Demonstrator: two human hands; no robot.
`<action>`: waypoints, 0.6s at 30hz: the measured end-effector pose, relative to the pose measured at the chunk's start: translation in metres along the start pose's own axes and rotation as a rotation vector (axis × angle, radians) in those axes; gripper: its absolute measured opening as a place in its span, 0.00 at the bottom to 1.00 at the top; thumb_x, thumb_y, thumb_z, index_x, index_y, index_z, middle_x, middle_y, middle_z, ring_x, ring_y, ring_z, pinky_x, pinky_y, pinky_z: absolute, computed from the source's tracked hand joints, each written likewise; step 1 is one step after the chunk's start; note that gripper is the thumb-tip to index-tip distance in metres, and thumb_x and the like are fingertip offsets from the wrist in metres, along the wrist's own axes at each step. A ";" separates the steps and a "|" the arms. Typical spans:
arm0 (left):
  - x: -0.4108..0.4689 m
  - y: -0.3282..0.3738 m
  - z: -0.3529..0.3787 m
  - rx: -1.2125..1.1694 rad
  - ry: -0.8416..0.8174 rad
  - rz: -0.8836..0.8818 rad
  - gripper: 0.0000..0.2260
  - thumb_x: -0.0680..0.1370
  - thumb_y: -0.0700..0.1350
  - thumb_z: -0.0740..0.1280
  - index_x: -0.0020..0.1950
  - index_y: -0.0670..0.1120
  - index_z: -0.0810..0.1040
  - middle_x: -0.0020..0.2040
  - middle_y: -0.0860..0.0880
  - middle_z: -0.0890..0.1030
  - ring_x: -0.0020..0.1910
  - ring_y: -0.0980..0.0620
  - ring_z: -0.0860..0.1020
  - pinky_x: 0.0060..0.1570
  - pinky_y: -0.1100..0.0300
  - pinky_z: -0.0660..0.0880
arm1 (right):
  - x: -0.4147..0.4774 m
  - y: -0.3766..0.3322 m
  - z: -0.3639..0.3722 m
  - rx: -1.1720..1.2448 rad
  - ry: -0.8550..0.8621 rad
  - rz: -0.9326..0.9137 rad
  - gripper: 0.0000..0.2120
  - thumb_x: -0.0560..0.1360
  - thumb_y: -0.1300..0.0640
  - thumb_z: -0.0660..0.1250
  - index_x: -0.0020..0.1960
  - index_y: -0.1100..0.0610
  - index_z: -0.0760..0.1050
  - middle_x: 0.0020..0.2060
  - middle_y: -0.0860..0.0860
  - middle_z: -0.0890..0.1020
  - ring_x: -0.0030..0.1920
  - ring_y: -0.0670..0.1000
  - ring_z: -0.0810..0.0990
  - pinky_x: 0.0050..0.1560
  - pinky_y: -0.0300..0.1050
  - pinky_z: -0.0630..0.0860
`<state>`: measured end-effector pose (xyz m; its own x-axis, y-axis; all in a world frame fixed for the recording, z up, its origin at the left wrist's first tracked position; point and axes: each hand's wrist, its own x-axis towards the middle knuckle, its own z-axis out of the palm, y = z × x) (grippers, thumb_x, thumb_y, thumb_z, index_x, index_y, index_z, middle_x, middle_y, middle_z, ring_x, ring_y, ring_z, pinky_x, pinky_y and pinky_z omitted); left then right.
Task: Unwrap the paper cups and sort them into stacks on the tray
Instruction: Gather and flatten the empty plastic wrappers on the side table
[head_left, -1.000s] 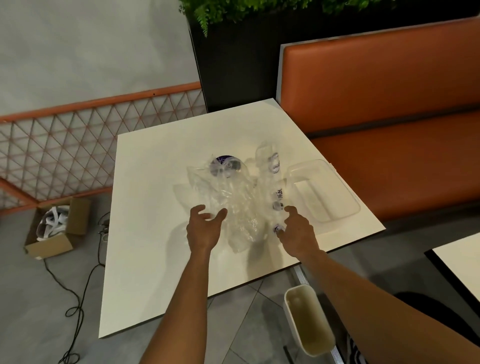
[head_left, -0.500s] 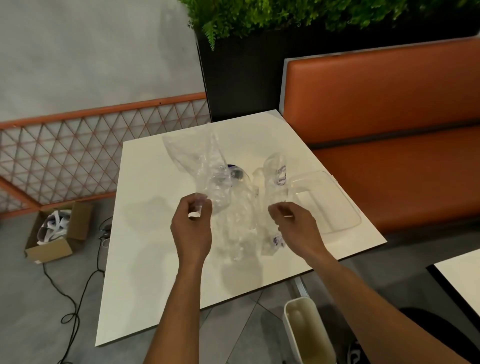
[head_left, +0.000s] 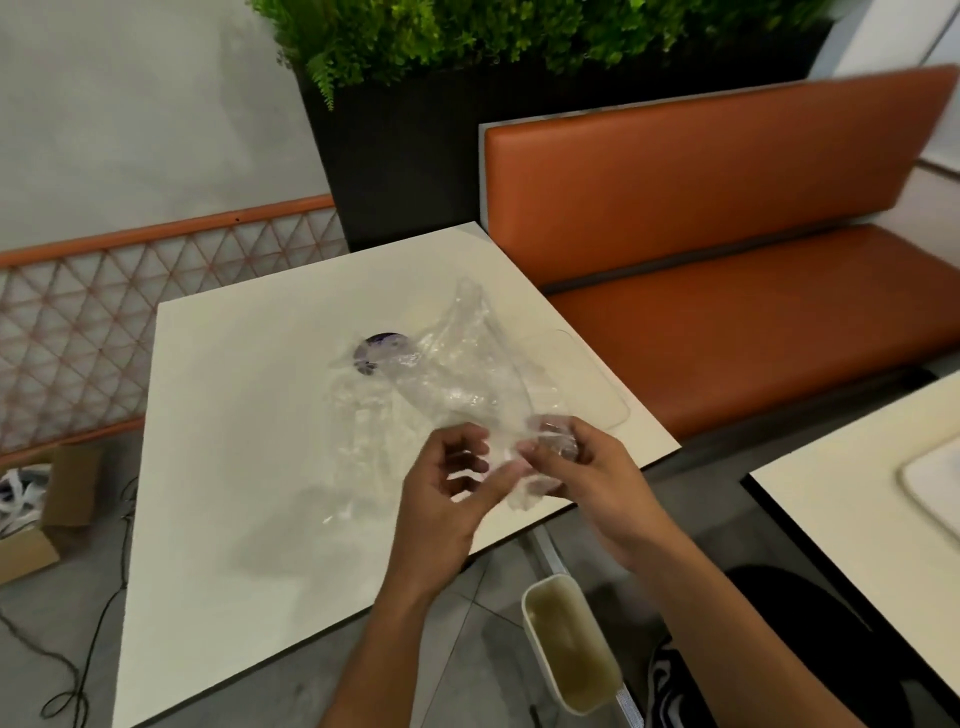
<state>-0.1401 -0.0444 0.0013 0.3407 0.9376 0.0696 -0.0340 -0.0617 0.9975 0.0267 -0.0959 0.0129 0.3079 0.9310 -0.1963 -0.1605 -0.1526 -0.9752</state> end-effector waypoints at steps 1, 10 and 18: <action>0.000 0.001 -0.002 -0.043 0.043 -0.010 0.18 0.71 0.50 0.78 0.59 0.52 0.78 0.52 0.54 0.81 0.49 0.55 0.81 0.49 0.58 0.79 | -0.005 0.001 -0.006 0.016 0.010 0.003 0.24 0.69 0.49 0.77 0.62 0.58 0.80 0.51 0.56 0.87 0.48 0.56 0.87 0.50 0.49 0.82; 0.019 0.015 0.010 -0.010 0.139 -0.043 0.18 0.76 0.56 0.75 0.63 0.55 0.79 0.61 0.57 0.82 0.58 0.54 0.82 0.57 0.49 0.81 | -0.037 0.010 -0.044 -0.016 0.035 0.041 0.21 0.67 0.57 0.79 0.58 0.62 0.81 0.46 0.58 0.87 0.44 0.52 0.86 0.47 0.43 0.83; 0.027 0.017 0.039 -0.232 0.121 -0.122 0.03 0.81 0.39 0.70 0.52 0.45 0.82 0.44 0.50 0.84 0.41 0.51 0.79 0.46 0.56 0.77 | -0.061 0.016 -0.088 0.197 0.200 0.056 0.18 0.69 0.54 0.75 0.56 0.61 0.83 0.51 0.57 0.87 0.50 0.55 0.85 0.53 0.51 0.84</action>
<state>-0.0953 -0.0334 0.0204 0.2412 0.9682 -0.0666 -0.2186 0.1210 0.9683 0.0877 -0.1846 0.0004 0.4687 0.8361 -0.2851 -0.3557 -0.1168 -0.9273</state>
